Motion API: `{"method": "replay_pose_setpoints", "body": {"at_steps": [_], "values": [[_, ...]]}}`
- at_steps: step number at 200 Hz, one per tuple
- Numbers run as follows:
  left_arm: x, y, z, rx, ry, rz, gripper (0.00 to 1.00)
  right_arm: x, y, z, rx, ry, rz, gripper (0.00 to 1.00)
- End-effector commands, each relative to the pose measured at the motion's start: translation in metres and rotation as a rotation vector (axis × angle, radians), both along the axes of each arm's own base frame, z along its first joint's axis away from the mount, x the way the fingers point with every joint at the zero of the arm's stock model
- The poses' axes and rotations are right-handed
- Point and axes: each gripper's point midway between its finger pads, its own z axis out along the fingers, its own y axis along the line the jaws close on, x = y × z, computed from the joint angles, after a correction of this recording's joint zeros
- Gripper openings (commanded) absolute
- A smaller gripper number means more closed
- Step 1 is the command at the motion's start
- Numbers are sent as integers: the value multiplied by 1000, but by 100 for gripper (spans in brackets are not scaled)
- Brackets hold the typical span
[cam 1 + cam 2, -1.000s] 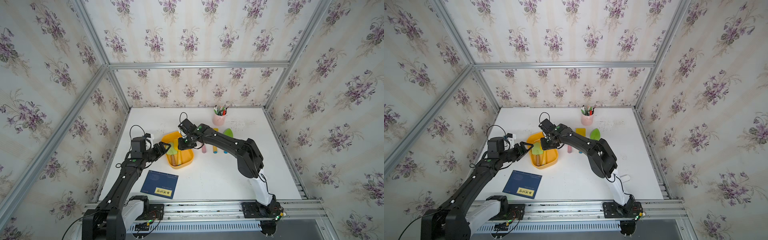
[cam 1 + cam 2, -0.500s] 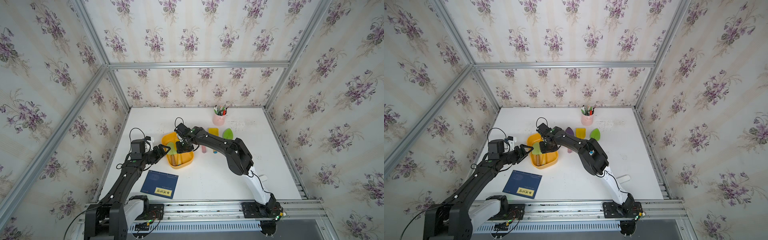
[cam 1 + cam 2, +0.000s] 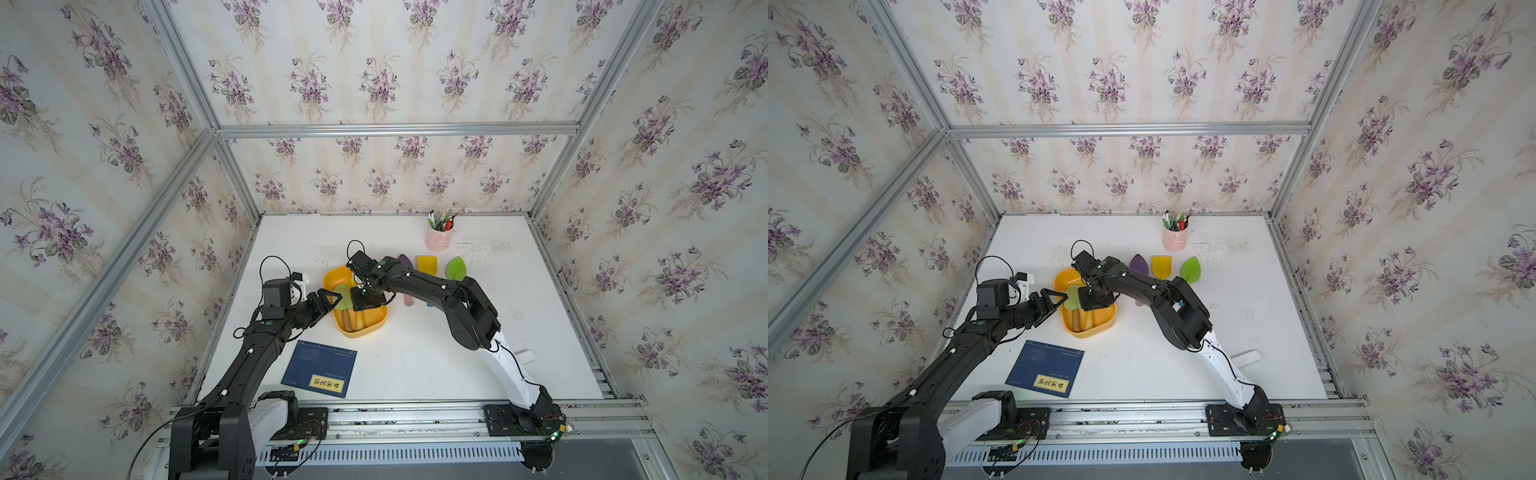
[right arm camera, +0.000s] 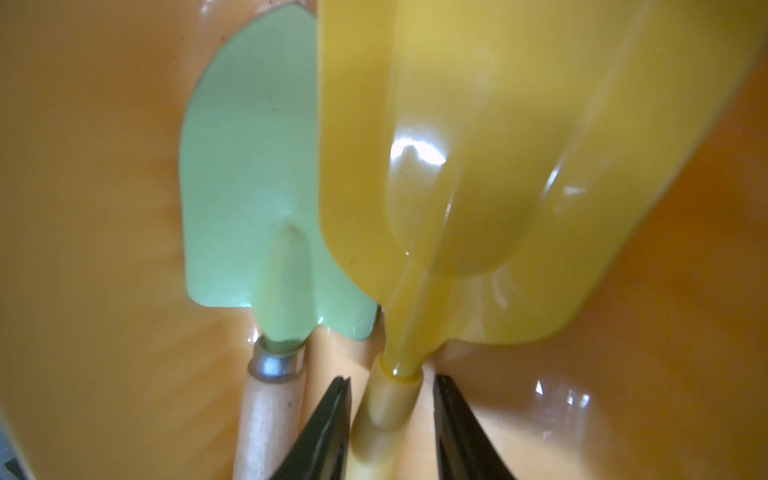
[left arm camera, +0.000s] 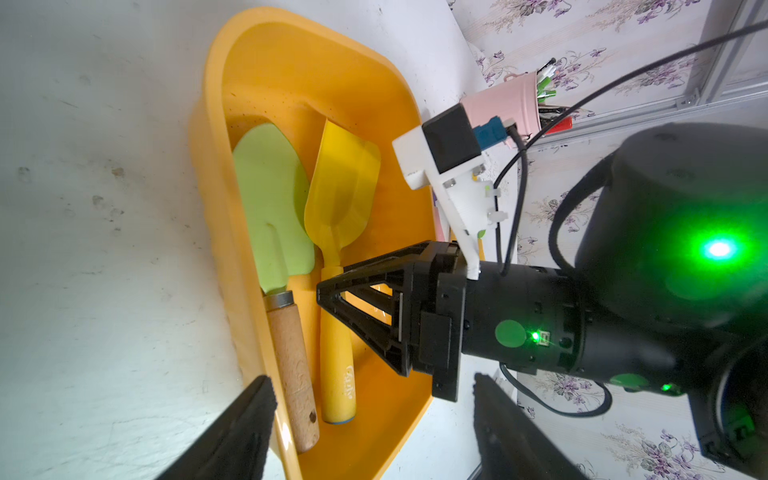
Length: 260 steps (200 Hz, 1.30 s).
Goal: Take the shovel out of the storage box
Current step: Pick up the shovel from the storage box.
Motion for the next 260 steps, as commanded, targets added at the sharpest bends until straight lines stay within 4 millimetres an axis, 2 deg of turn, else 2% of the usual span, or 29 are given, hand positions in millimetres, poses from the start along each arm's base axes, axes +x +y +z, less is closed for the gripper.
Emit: {"method": "replay_pose_setpoints", "body": {"at_steps": [1,22,69,92,104,129,156,175,198,222,241,260], "values": [[4,-2,7,0,-39,-19,75,-2,-3,-4,-19,13,-13,33],[3,-2,8,-1,-43,-21,75,-2,-2,-4,-15,17,-16,27],[2,-3,10,-6,-44,-24,76,-3,-1,-9,-18,24,-19,25],[2,-4,12,-12,-51,-26,76,-2,0,-7,-8,23,-18,17],[3,-5,15,-21,-57,-29,76,0,1,0,8,13,-23,13],[4,-10,25,-58,-79,-40,76,5,7,17,50,-19,-25,12],[7,-16,42,-160,-120,-34,86,16,9,38,96,-53,-42,9],[9,-17,55,-205,-147,-11,94,26,5,60,132,-95,-61,8],[10,-18,72,-228,-185,11,94,38,-10,82,152,-122,-91,7],[13,-28,87,-235,-207,-7,94,50,-37,101,162,-147,-127,7],[18,-42,94,-225,-220,-25,94,59,-70,112,152,-160,-163,6],[25,-65,104,-207,-243,-56,94,65,-112,120,124,-182,-212,6]]}}
